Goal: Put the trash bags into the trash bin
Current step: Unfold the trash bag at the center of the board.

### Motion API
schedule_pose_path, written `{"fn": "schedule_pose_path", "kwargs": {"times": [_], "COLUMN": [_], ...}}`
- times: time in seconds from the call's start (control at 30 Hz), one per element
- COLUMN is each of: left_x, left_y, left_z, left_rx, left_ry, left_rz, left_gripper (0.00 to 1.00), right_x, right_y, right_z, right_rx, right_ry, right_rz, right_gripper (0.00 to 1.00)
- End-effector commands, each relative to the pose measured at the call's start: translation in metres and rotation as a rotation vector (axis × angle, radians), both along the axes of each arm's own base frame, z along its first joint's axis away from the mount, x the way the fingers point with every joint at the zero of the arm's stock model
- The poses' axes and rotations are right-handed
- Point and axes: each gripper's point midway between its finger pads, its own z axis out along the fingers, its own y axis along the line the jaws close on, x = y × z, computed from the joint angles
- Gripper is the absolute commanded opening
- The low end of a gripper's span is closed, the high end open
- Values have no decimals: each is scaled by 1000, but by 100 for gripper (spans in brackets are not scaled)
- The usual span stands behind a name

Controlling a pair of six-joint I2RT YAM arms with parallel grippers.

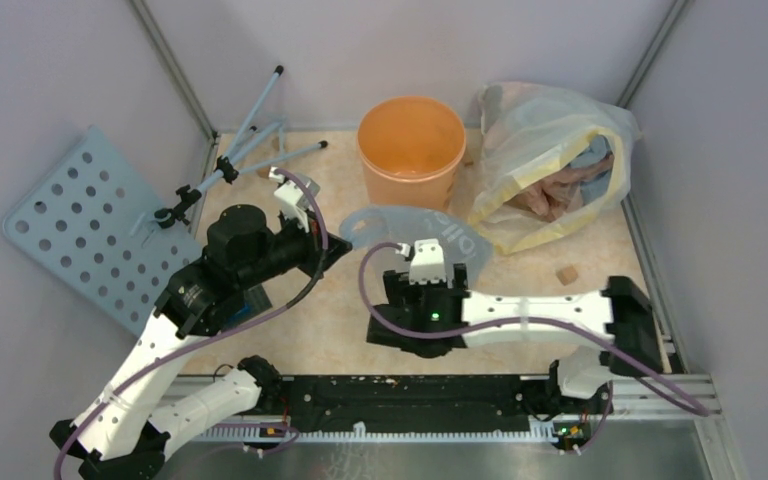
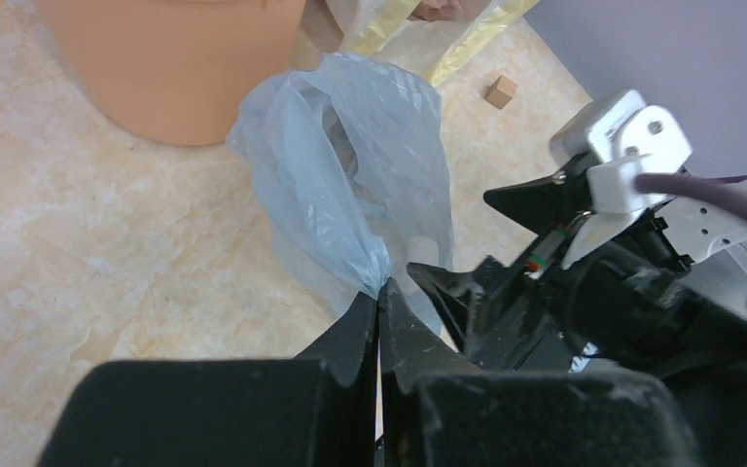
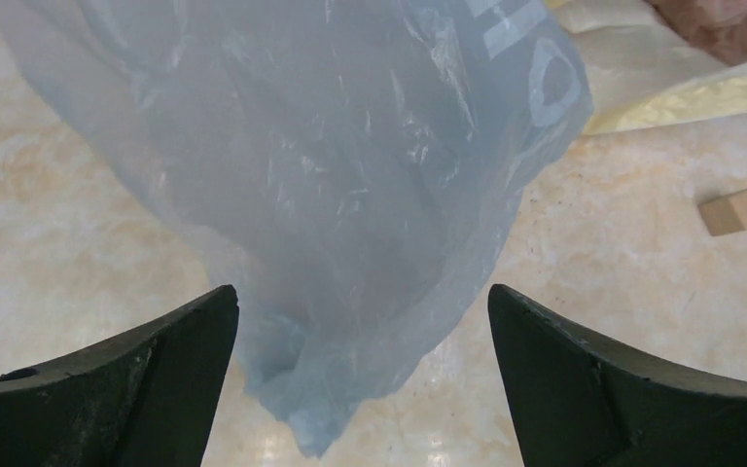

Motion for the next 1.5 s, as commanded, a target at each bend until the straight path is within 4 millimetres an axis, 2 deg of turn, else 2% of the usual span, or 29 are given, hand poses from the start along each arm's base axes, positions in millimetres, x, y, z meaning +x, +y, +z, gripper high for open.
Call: {"fn": "schedule_pose_path", "kwargs": {"times": [0.0, 0.03, 0.07, 0.1, 0.13, 0.27, 0.43, 0.53, 0.6, 0.77, 0.9, 1.0, 1.07, 1.17, 1.27, 1.33, 1.4, 1.43, 1.47], "left_x": [1, 2, 4, 6, 8, 16, 27, 32, 34, 34, 32, 28, 26, 25, 19, 15, 10, 9, 8], "left_y": [7, 9, 12, 16, 20, 33, 51, 61, 68, 82, 101, 107, 105, 101, 83, 67, 55, 51, 49], "left_z": [14, 14, 13, 11, 10, -3, -16, -20, -21, -12, -1, 4, 3, -1, -2, -5, -10, -14, -18], "left_rx": [-5, 2, 13, 27, 40, 95, 154, 182, 194, 181, 175, 159, 155, 151, 116, 90, 82, 88, 98], "left_ry": [-52, -54, -55, -56, -56, -45, -34, -31, -32, -54, -86, -105, -103, -91, -91, -81, -57, -40, -27], "left_rz": [27, 38, 55, 75, 97, 174, 291, 347, 388, 460, 539, 556, 542, 518, 417, 337, 266, 243, 230], "left_gripper": [0, 0, 0, 0, 0, 0, 0, 0, 0, 0, 0, 0, 0, 0, 0, 4, 10, 18, 30], "right_x": [16, 17, 17, 18, 18, 14, 13, 14, 20, 39, 46, 50, 53, 54, 56, 57, 58, 58, 58], "right_y": [-32, -35, -44, -47, -52, -60, -63, -71, -84, -127, -143, -150, -149, -143, -124, -112, -101, -96, -91], "right_z": [6, -3, 2, -14, -17, -20, -25, -19, -12, -16, -14, -17, -20, -19, -10, -2, 7, 10, 14], "right_rx": [-130, -177, -152, -214, -222, -179, 2, 101, 125, 38, 31, 43, 48, 63, 108, 134, 156, 165, 172], "right_ry": [-175, -160, -143, -126, -118, -60, 75, 95, 95, 104, 77, 71, 77, 83, 80, 76, 74, 74, 75], "right_rz": [-194, -200, -215, -225, -228, -144, 52, 126, 115, -27, -83, -105, -99, -75, 12, 68, 119, 139, 163], "right_gripper": [99, 99, 99, 99, 99, 95, 83, 72, 65, 61, 59, 58, 56, 48, 29, 15, 4, 1, 0]}}
